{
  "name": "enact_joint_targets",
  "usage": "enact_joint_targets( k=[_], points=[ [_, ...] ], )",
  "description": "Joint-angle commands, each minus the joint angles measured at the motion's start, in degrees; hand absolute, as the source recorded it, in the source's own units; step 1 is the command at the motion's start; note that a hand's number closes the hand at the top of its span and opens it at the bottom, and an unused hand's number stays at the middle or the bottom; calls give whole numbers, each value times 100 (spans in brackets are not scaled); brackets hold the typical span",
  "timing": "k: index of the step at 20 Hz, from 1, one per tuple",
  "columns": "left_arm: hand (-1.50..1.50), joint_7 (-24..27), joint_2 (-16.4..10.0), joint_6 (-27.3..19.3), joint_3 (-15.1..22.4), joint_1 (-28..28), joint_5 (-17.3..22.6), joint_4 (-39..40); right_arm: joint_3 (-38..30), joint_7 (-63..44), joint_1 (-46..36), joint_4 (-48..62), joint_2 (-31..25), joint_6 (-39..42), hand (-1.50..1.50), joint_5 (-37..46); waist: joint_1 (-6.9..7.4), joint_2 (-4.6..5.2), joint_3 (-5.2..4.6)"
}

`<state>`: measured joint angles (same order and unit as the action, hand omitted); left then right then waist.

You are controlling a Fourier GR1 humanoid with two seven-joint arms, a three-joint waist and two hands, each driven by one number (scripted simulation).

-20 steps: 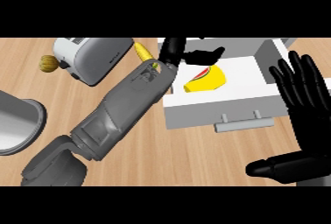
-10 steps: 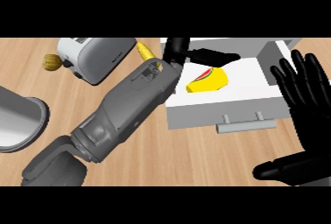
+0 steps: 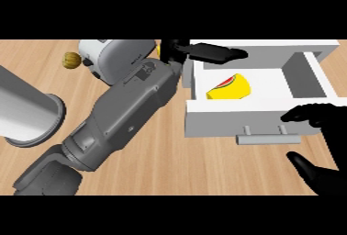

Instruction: Pick up the cup, place it into the drawer and close the drawer

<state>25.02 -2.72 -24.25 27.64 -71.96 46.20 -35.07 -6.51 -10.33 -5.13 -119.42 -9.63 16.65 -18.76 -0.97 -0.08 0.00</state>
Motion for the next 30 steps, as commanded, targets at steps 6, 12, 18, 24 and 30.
enact_joint_targets(
  k=[6, 12, 18, 24, 30],
  points=[
    [-150, -425, -1093, 143, -315, 1360, 141, -1524, -20, 228, -61, 291, -607, 505, 150, 796, 275, -36, -2],
    [-150, -415, -1684, 11, -284, 2965, 110, -3045, 221, 255, 543, -27, -790, 760, 150, 1386, 278, -52, -1],
    [-150, -578, -2247, 242, -626, 4025, 140, -4162, 917, 271, 357, 332, -351, 237, 150, 2651, 201, -13, -2],
    [-150, -494, -2677, 827, -868, 4776, 347, -4525, 1269, 1349, 21, 961, -1186, 432, 150, 4152, 270, 1, 0],
    [-150, -404, -3032, 1366, -1248, 5527, 415, -4807, 1889, 1973, -314, 2403, -966, -366, 150, 5510, 239, 23, 1]
  ],
)
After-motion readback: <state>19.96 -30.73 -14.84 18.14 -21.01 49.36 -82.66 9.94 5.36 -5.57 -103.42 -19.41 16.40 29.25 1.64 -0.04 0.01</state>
